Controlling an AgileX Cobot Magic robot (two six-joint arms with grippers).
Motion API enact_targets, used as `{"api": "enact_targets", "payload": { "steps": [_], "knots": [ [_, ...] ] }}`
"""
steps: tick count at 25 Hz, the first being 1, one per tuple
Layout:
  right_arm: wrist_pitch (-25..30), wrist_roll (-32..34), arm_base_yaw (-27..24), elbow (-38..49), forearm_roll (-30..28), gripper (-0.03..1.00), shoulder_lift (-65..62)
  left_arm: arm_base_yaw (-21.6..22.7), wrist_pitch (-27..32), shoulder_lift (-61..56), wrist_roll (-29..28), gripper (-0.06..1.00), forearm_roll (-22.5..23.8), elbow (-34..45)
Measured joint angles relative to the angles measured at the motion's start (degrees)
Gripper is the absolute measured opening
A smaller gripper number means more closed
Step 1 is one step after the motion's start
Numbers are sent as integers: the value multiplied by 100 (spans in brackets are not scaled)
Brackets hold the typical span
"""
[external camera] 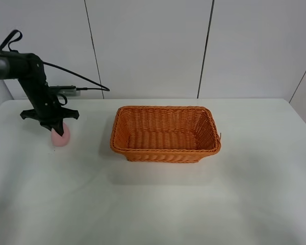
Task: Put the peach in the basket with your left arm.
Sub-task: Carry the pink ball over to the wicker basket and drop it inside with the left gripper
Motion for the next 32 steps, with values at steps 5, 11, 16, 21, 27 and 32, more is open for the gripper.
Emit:
{"api": "enact_targets", "payload": {
  "steps": [5,11,16,21,27,32],
  "knots": [
    [0,0,0,0,0,69,0,-76,941,-532,-71,5,77,-1047],
    [0,0,0,0,0,69,0,-633,1157,-660,-171,5,77,-1781],
    [0,0,0,0,0,69,0,-1601,1157,-617,-371,5,-16,-1877],
    [0,0,0,0,0,69,0,-2481,978,-175,-439,5,-529,-1877],
    [0,0,0,0,0,69,0,-3011,294,573,-431,9,-650,-1877],
    [0,0,0,0,0,69,0,-3030,188,881,-433,44,-650,-1877]
  ]
}}
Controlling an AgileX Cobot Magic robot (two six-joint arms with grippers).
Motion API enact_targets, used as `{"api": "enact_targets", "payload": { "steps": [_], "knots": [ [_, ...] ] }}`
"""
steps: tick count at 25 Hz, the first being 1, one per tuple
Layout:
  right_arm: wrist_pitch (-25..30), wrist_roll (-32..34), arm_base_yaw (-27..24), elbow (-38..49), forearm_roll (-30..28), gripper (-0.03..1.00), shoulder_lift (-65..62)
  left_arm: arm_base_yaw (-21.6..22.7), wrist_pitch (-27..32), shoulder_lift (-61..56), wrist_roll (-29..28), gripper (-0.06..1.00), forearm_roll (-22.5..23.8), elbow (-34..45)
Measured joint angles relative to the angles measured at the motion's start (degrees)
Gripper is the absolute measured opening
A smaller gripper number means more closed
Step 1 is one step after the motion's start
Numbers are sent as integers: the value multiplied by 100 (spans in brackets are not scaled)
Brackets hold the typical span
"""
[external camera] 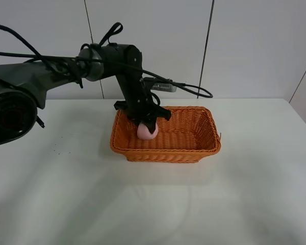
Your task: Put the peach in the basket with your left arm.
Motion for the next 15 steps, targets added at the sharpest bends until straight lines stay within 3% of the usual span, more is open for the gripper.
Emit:
{"api": "enact_targets", "payload": {
  "steps": [2,4,7,10,12,15],
  "knots": [
    [0,0,0,0,0,69,0,0,0,3,0,59,0,0],
    [0,0,0,0,0,69,0,5,57,3,0,65,0,-63],
    [0,0,0,0,0,69,0,5,404,3,5,68,92,-432],
    [0,0,0,0,0,69,0,5,968,3,5,68,485,-1099],
    [0,0,0,0,0,69,0,25,970,-37,-7,68,790,-1517],
    [0,0,0,0,0,69,0,166,974,-161,-19,68,813,-1821]
  ]
}}
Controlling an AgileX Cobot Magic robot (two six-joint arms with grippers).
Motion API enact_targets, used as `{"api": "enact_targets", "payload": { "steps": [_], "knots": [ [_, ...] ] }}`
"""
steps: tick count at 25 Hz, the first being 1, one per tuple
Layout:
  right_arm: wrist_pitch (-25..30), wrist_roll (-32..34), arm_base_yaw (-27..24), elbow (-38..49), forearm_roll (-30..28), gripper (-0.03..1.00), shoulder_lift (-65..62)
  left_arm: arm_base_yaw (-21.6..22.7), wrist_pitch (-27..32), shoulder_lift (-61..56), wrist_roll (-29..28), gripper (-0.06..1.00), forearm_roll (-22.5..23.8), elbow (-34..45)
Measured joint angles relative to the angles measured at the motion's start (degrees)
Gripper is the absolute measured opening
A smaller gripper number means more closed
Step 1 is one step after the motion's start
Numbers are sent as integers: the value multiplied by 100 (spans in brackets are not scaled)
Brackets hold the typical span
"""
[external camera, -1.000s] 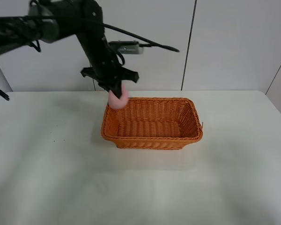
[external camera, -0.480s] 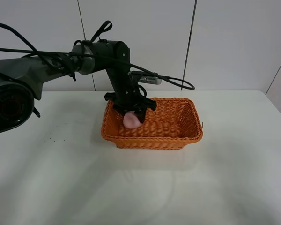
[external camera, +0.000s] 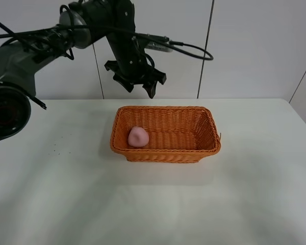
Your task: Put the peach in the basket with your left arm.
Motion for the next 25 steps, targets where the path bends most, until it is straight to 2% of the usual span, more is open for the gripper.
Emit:
{"api": "enact_targets", "payload": {
  "steps": [3,7,11,16,18,21,25],
  "knots": [
    [0,0,0,0,0,69,0,274,0,-32,94,68,-13,-43],
    [0,0,0,0,0,69,0,846,0,-19,235,68,-13,67],
    [0,0,0,0,0,69,0,1587,-5,-19,547,68,-13,370],
    [0,0,0,0,0,69,0,2555,-5,-13,578,69,19,680],
    [0,0,0,0,0,69,0,2816,-5,-13,573,69,-37,694],
    [0,0,0,0,0,69,0,3039,-5,-25,563,69,-144,749],
    [0,0,0,0,0,69,0,3040,-5,-192,561,69,-255,1005]
  ]
}}
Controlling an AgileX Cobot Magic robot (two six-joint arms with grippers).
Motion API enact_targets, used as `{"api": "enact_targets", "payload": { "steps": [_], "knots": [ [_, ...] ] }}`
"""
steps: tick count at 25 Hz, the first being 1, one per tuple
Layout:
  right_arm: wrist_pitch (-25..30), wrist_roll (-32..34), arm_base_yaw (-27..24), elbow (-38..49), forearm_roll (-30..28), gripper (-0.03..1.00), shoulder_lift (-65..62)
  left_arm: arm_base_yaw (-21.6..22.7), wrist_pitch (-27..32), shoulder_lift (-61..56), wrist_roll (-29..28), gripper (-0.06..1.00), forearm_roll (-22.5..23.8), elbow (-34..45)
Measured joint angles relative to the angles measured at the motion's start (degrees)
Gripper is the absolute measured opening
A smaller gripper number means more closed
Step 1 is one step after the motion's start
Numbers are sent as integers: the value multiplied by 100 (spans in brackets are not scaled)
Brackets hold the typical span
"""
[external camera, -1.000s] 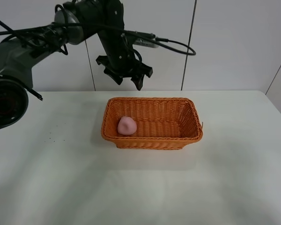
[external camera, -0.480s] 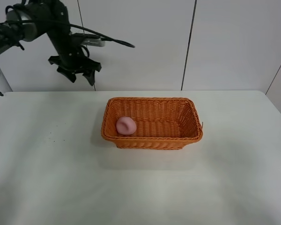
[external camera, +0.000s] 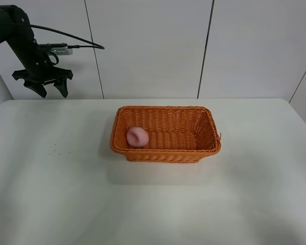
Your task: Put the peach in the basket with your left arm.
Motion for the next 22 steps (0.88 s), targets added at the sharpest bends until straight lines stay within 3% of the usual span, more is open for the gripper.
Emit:
{"api": "enact_targets", "payload": {
  "steps": [7,17,22],
  "knots": [
    [0,0,0,0,0,69,0,-12,0,-1149,-32,69,-58,962],
    [0,0,0,0,0,69,0,-12,0,-4543,-50,69,-120,4344],
    [0,0,0,0,0,69,0,-12,0,-6415,-50,69,139,6089]
  ]
}}
